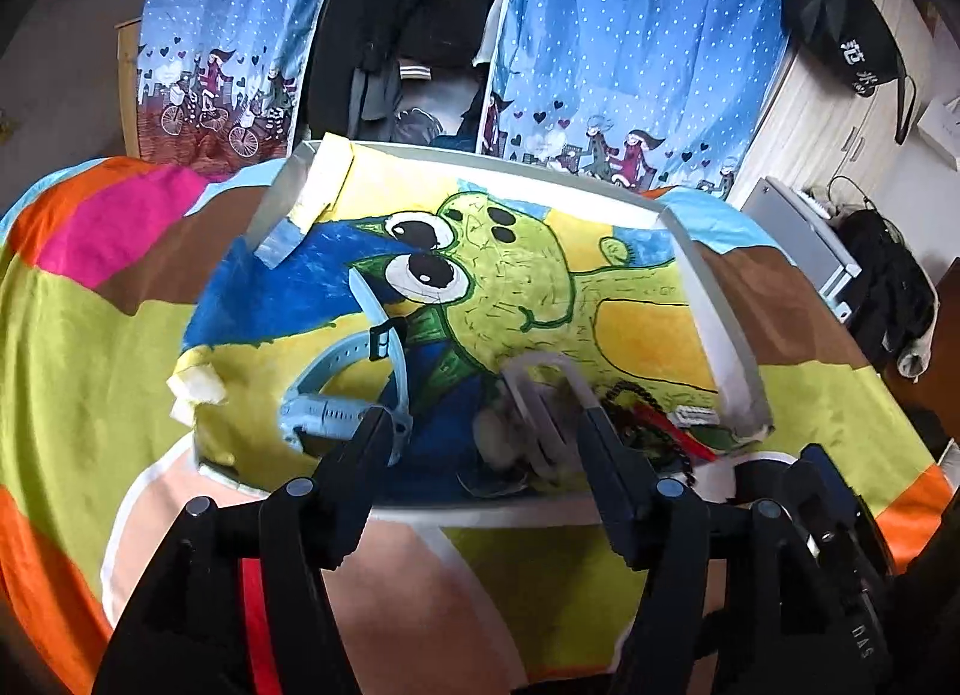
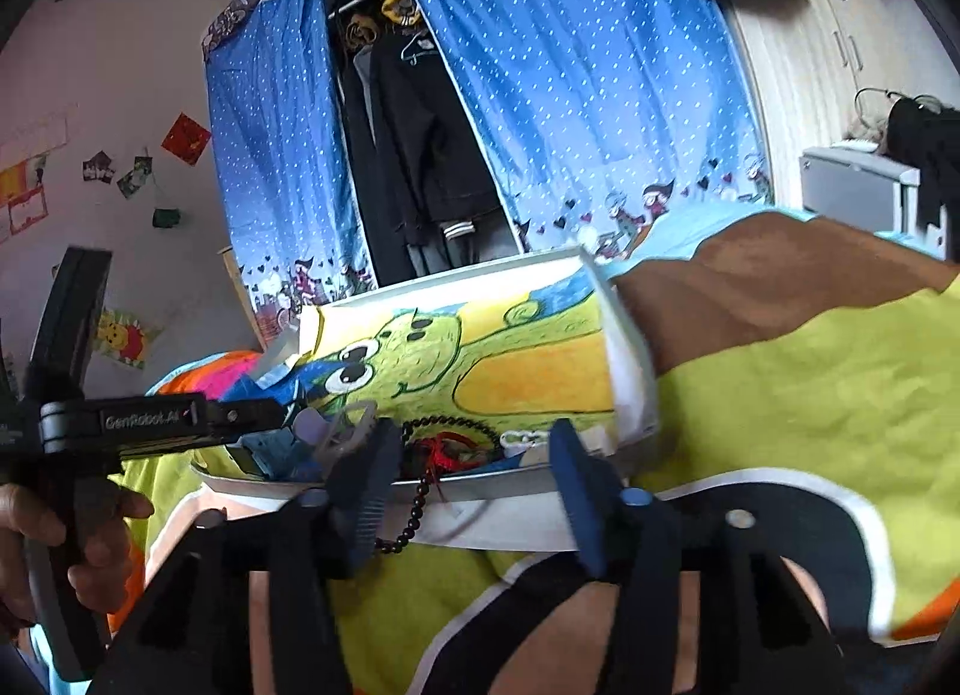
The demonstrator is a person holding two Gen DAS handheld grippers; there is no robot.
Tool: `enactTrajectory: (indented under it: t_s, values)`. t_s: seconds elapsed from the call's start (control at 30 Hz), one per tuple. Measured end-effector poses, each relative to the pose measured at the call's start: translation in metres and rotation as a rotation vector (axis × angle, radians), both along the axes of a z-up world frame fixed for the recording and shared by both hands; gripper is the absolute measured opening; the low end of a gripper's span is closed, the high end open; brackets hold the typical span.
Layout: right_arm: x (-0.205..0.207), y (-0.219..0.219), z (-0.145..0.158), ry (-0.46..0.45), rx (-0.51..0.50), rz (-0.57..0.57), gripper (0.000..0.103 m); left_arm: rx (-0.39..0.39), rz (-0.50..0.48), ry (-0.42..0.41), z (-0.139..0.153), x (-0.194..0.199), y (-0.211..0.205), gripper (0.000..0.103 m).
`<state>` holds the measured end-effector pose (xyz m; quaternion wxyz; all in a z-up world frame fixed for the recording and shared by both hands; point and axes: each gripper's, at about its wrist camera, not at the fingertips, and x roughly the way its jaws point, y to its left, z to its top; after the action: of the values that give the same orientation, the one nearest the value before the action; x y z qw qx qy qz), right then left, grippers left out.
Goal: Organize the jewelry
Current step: 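Withdraw both tools from the tray back toward the remaining jewelry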
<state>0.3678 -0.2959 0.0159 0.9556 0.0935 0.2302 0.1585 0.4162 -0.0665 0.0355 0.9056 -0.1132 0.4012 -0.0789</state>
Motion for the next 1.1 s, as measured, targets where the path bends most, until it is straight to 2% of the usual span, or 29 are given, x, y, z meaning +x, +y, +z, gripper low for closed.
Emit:
enactTrajectory:
  t_s: [0.13, 0.3, 0.37, 0.53, 0.77, 1.1]
  values:
    - [-0.019, -0.006, 0.018, -0.037, 0.001, -0.023, 0.075, 0.014, -0.001, -0.04, 0.014, -0.022, -0.005, 0.071]
    - [-0.05, -0.009, 0.037, -0.076, -0.01, -0.038, 0.087, 0.034, -0.002, -0.135, 0.031, -0.058, -0.007, 0.083]
    - [-0.063, -0.009, 0.042, -0.088, -0.013, -0.042, 0.098, 0.035, -0.004, -0.175, 0.038, -0.075, -0.007, 0.085]
    - [-0.101, -0.007, 0.054, -0.127, -0.049, -0.033, 0.103, 0.057, -0.01, -0.244, 0.052, -0.117, -0.007, 0.086]
    - [-0.152, 0.001, 0.061, -0.137, -0.088, -0.015, 0.103, 0.065, -0.021, -0.302, 0.059, -0.176, 0.0, 0.086]
    - [-0.209, 0.006, 0.041, -0.094, -0.124, -0.001, 0.103, 0.112, -0.035, -0.311, 0.045, -0.247, 0.006, 0.086]
